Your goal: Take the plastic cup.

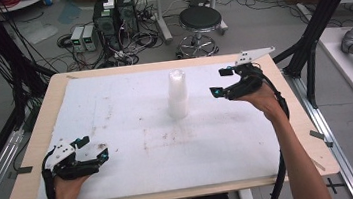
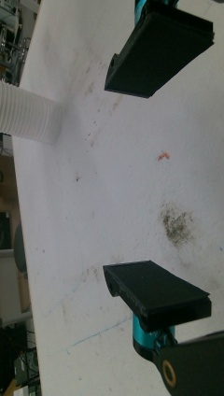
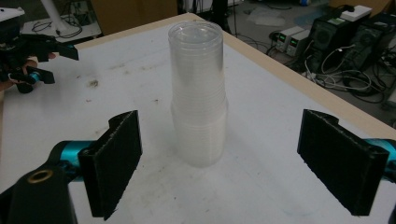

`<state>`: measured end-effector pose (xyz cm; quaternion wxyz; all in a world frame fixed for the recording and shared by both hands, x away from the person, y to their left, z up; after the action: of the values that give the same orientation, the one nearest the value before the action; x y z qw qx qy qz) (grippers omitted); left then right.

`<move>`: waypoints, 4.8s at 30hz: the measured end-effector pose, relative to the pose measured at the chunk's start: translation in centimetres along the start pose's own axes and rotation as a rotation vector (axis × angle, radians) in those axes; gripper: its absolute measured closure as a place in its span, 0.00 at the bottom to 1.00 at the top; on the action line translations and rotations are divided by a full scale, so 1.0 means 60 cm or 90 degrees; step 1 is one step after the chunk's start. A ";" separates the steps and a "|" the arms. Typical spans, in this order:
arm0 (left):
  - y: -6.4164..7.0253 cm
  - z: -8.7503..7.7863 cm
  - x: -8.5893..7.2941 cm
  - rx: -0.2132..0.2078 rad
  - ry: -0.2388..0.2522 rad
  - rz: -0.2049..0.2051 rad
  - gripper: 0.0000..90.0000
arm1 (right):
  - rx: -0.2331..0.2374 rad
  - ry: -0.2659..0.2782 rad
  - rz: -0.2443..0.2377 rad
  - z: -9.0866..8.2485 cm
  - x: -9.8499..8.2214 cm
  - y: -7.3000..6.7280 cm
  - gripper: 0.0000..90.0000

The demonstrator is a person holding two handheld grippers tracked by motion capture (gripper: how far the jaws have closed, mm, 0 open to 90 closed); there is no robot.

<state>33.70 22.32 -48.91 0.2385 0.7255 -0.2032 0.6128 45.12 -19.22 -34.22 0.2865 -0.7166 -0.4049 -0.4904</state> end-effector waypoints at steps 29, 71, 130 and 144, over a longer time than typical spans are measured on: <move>0.000 0.002 -0.001 0.000 -0.007 0.000 0.12 | 0.083 0.048 0.006 0.153 0.014 -0.005 0.15; 0.001 0.002 -0.001 -0.001 -0.008 0.004 0.12 | 0.065 0.020 0.015 0.210 -0.006 -0.016 0.28; 0.002 0.002 -0.002 -0.003 -0.011 0.008 0.12 | 0.040 0.055 0.000 0.192 0.026 -0.023 0.41; 0.002 0.003 -0.002 -0.004 -0.011 0.006 0.12 | 0.043 0.083 0.001 0.166 0.083 -0.028 0.42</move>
<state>33.75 22.13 -49.03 0.2358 0.7291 -0.2108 0.6069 49.33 -8.82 -33.09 0.3365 -0.6734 -0.4009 -0.5221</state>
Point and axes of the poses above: each handheld gripper's, and its own axes: z roughly forward along the jaws, x roughly out of its top, y roughly to its right, the point moved 8 cm from there along z, roughly forward along the jaws, and after that the axes turned 8 degrees about y, right-handed, at the moved point
